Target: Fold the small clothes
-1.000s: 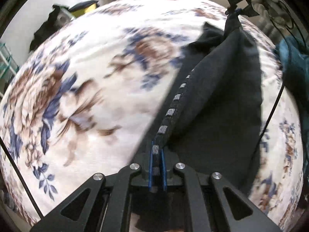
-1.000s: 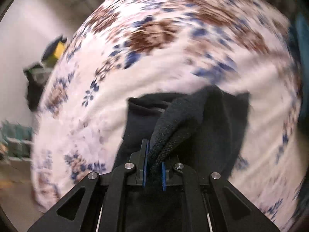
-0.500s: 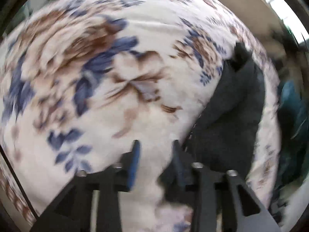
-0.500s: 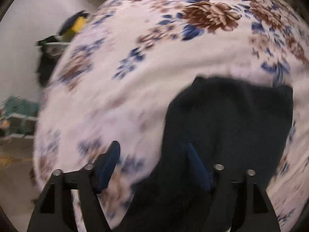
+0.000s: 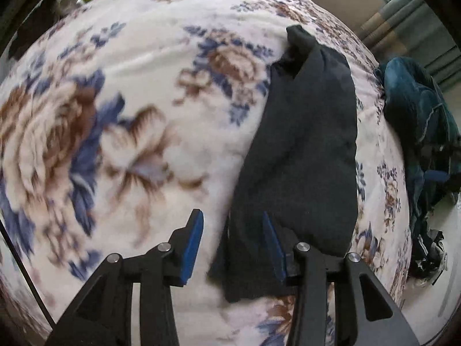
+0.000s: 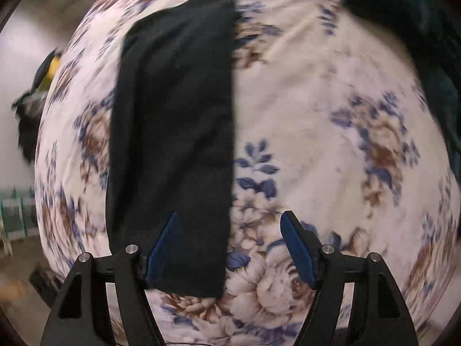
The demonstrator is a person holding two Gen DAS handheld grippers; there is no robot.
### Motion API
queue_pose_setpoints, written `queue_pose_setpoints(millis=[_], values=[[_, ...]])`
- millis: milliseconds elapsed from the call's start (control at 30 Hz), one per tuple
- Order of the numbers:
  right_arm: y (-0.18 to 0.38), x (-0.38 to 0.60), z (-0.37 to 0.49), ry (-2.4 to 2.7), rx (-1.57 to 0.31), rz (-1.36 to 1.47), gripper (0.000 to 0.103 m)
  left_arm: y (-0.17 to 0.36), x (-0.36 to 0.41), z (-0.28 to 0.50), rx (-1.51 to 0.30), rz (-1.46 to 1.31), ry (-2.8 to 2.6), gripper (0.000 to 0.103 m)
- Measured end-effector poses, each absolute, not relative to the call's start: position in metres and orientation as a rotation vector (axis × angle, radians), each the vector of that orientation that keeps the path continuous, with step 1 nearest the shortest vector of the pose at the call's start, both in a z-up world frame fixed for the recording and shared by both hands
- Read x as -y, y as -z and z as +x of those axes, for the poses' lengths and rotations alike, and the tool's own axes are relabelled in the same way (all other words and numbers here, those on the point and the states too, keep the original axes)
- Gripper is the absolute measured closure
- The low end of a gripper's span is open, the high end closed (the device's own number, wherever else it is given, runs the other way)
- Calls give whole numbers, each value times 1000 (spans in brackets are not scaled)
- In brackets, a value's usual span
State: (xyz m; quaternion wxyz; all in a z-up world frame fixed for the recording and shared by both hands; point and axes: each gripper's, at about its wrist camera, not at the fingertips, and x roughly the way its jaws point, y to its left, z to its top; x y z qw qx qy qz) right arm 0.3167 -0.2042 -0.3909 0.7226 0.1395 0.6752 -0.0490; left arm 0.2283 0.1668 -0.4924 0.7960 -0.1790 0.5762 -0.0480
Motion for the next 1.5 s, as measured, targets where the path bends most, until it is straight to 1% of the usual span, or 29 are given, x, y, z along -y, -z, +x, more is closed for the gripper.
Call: queue_pose_setpoints(millis=[100, 133, 167, 267, 333, 433, 533, 633, 667, 733, 767, 800, 833, 867, 933, 1000, 1067, 1100, 1133, 1167, 1200, 1267, 1300, 1333, 1367, 1400, 1467, 1500], values=[[360, 200, 345, 108, -1428, 310, 28, 485, -170, 250, -1209, -315, 24, 61], [352, 195, 357, 98, -1411, 304, 28, 484, -173, 256, -1203, -297, -1, 54], [345, 189, 369, 85, -1400, 294, 28, 484, -175, 260, -1202, -285, -20, 51], [339, 160, 415, 38, -1389, 237, 28, 485, -185, 270, -1192, -257, -87, 50], [345, 138, 450, 11, -1389, 189, 28, 489, -189, 278, -1188, -241, -119, 50], [369, 98, 517, -17, -1390, 128, 28, 498, -191, 290, -1176, -204, -167, 50], [404, 59, 580, -22, -1398, 64, 28, 511, -193, 298, -1193, -225, -198, 50], [448, 27, 636, -24, -1449, 18, 28, 524, -190, 299, -1227, -267, -208, 50], [471, 17, 652, -30, -1494, 15, 28, 527, -188, 298, -1236, -267, -211, 50], [498, 9, 668, -43, -1555, 7, 29, 532, -181, 295, -1257, -266, -208, 50], [512, 6, 676, -46, -1574, 4, 36, 533, -179, 293, -1265, -271, -206, 50], [515, 6, 680, -31, -1565, -6, 62, 535, -177, 290, -1272, -283, -200, 50], [514, 8, 682, -10, -1541, -11, 78, 536, -175, 287, -1278, -305, -186, 50], [507, 13, 686, -20, -1498, 46, 87, 537, -174, 285, -1285, -328, -175, 50], [496, 22, 691, -15, -1455, 104, 91, 542, -173, 281, -1307, -381, -154, 50], [479, 27, 704, -15, -1379, 107, 103, 547, -172, 276, -1335, -436, -131, 50], [459, 21, 724, -3, -1280, 1, 103, 552, -171, 269, -1358, -471, -126, 50], [456, 20, 733, -9, -1278, -7, 103, 552, -171, 267, -1364, -478, -124, 50], [457, 20, 741, -25, -1312, 7, 103, 552, -171, 264, -1371, -476, -132, 50], [466, 20, 751, -85, -1424, 66, 103, 552, -171, 261, -1373, -464, -145, 50], [472, 17, 752, -124, -1490, 89, 103, 549, -172, 258, -1372, -442, -169, 50], [478, 5, 742, -196, -1569, 15, 102, 545, -172, 257, -1362, -373, -237, 50], [482, -1, 735, -198, -1583, -52, 91, 543, -172, 256, -1354, -349, -263, 50], [486, -5, 730, -187, -1595, -114, 77, 541, -173, 258, -1348, -323, -294, 50], [492, -9, 724, -182, -1609, -154, 39, 540, -173, 260, -1341, -296, -326, 50], [504, -12, 720, -181, -1636, -182, 18, 538, -173, 262, -1334, -280, -340, 50], [529, -10, 719, -126, -1687, -188, 18, 533, -171, 268, -1311, -245, -355, 50], [538, -8, 719, -110, -1693, -182, 23, 530, -170, 271, -1302, -222, -361, 50]])
